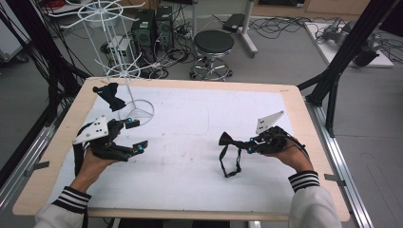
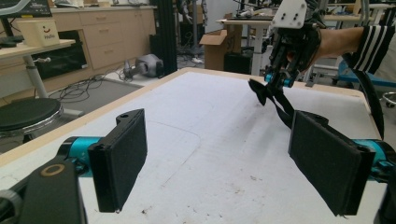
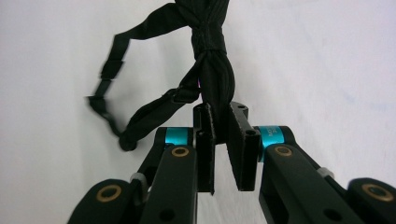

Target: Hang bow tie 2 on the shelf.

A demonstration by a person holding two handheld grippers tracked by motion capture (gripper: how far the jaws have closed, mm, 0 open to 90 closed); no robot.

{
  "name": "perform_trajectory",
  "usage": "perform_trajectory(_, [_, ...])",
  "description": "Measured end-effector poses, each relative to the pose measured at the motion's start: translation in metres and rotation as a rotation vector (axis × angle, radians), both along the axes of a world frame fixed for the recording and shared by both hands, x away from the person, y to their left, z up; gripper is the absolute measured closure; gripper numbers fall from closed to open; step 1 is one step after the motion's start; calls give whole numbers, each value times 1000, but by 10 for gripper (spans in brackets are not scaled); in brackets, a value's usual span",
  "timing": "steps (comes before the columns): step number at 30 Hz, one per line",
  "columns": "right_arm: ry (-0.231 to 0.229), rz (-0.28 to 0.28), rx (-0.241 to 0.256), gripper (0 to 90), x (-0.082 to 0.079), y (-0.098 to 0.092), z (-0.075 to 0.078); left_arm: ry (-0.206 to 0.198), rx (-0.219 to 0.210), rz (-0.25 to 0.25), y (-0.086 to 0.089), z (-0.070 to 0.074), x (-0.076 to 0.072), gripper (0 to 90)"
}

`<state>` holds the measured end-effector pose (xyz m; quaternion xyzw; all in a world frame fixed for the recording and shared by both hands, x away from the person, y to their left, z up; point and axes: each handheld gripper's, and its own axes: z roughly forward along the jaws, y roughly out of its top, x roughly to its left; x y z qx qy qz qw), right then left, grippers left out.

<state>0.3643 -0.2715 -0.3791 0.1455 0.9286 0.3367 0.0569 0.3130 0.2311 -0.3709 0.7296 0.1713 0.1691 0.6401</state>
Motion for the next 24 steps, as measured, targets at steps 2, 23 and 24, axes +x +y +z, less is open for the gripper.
perform_trajectory(2, [-11,12,36,824,-3,3,4,1,2,-3,-1,2,0,200])
perform_trajectory(23, [-110,89,173,823,-26,48,29,12,57,-43,-19,18,-1,198])
perform_trajectory(24, [-113,93,177,823,-26,52,30,12,60,-46,-21,19,-1,198])
